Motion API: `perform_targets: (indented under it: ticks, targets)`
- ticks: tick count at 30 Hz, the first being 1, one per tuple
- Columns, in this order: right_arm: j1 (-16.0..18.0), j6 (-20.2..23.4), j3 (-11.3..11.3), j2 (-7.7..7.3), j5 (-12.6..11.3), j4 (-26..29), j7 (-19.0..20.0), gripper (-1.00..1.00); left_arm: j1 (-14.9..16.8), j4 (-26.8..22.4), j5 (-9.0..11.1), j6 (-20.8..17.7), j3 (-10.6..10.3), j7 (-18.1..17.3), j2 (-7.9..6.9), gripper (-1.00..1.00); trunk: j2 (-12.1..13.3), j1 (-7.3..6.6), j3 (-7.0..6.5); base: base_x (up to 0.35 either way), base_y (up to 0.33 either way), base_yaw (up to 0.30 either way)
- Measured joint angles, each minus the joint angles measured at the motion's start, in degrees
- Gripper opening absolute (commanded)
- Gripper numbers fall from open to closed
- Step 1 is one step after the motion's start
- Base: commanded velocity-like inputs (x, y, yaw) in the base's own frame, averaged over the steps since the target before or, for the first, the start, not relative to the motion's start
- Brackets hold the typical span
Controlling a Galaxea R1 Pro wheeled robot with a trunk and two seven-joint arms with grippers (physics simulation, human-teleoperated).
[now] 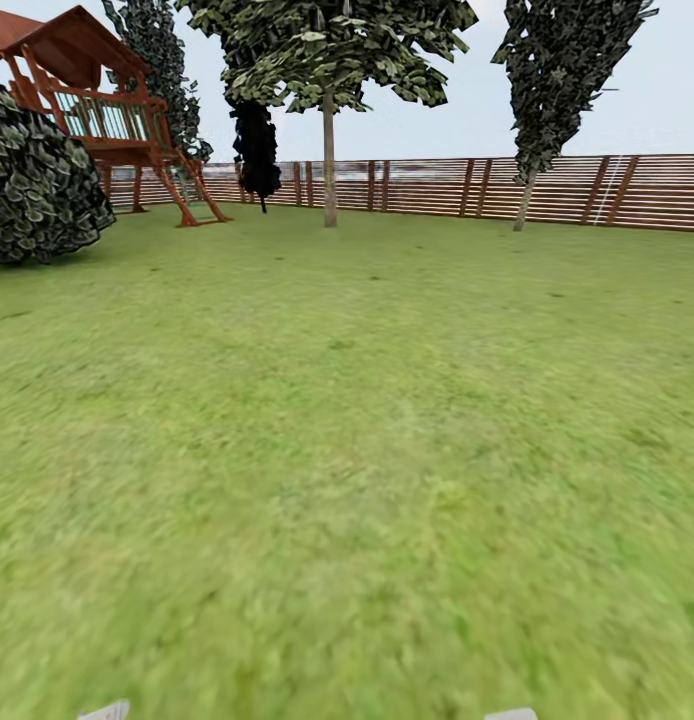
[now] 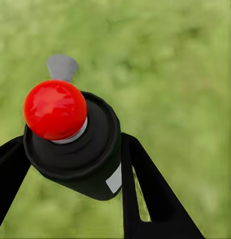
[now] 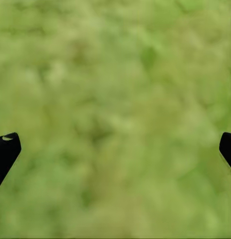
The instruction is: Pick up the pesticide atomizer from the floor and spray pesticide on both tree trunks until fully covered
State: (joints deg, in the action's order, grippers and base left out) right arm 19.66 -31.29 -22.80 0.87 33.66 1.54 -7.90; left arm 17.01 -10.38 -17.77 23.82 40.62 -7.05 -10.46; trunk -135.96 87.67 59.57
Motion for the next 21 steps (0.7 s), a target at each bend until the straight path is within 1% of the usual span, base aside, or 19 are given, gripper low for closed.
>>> perform_targets:
  ticks: [21]
  targets:
    - [0.0,0.0,0.0,0.0,0.0,0.0,-0.01,1.0,0.0,0.05,0.0,0.0,0.0,0.0,0.0,-1.0,0.0,0.0,0.0,0.338,0.0,0.0]
